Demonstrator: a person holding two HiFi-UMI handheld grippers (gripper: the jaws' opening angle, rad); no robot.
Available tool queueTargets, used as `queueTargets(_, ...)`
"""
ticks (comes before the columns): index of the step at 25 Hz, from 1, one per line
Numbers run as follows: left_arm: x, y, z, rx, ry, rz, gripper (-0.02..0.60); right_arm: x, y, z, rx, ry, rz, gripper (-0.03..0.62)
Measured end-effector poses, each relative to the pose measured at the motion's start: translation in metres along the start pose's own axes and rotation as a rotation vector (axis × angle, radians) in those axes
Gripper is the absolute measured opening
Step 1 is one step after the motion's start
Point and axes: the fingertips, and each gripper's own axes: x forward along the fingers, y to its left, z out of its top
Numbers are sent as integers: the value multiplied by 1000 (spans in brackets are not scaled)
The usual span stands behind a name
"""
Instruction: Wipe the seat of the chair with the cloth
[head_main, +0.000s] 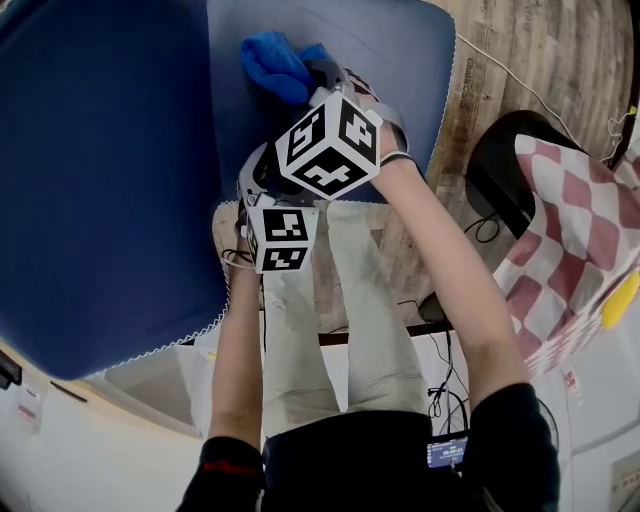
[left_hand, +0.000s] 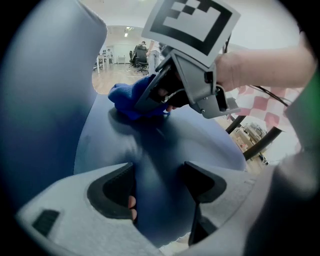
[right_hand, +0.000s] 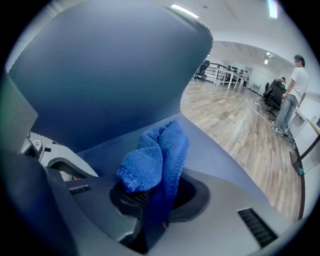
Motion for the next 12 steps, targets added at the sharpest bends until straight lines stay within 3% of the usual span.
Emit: queueTargets(12, 0, 0, 2, 18, -10, 7, 319, -27, -51, -40, 144, 19, -98, 54)
